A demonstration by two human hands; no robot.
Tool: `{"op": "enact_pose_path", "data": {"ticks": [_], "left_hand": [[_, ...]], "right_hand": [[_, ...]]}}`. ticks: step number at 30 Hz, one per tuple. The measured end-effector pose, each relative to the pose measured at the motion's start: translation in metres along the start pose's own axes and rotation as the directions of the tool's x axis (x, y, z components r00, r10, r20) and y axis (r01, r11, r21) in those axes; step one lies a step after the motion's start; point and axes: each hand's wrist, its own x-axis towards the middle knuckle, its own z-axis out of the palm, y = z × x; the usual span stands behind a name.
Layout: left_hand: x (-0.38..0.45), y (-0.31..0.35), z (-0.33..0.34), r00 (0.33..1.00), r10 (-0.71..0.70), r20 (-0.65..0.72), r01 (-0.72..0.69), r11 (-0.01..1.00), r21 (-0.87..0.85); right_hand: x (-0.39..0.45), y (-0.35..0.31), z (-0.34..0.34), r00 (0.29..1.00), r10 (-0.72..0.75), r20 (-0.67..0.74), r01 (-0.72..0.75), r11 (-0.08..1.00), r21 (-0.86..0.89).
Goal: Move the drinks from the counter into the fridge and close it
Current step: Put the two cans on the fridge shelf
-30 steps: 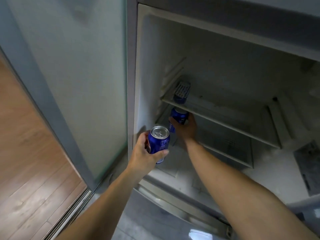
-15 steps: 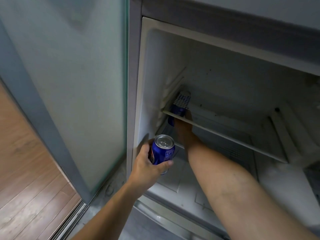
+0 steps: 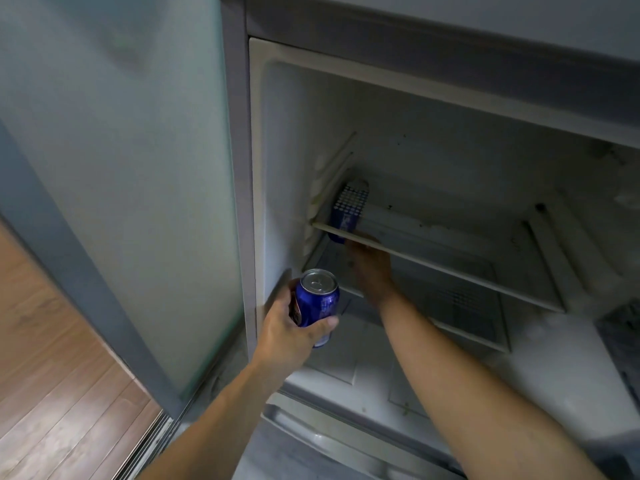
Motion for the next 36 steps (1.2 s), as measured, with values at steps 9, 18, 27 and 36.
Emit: {"op": "enact_pose_path", "data": {"ticks": [9, 18, 27, 36], "left_hand": [[0.027, 0.006, 0.004, 0.992, -0.089, 0.085, 0.089, 0.996, -0.004], [0.032, 0.015, 0.0, 0.986, 0.036, 0.161, -0.05, 0.996, 0.079], [0.003, 0.006, -0.032, 0.931, 0.322, 0.17, -0.357, 0.9, 0.25], [-0.006, 0.004, -0.053, 0.894, 0.441, 0.076, -0.446, 0.861, 0.244]], "right_hand": [[-0.093, 0.035, -0.043, 0.891, -0.159, 0.426, 0.278, 0.932, -0.233], [-0.074, 0.045, -0.019, 0.972, -0.21, 0.104, 0.221, 0.969, -0.112], [-0.018, 0.053, 0.004, 0.972, -0.233, -0.038, 0.224, 0.96, -0.165], [0.034, 0.039, 0.033, 0.968, -0.184, -0.169, 0.112, 0.924, -0.366]]}}
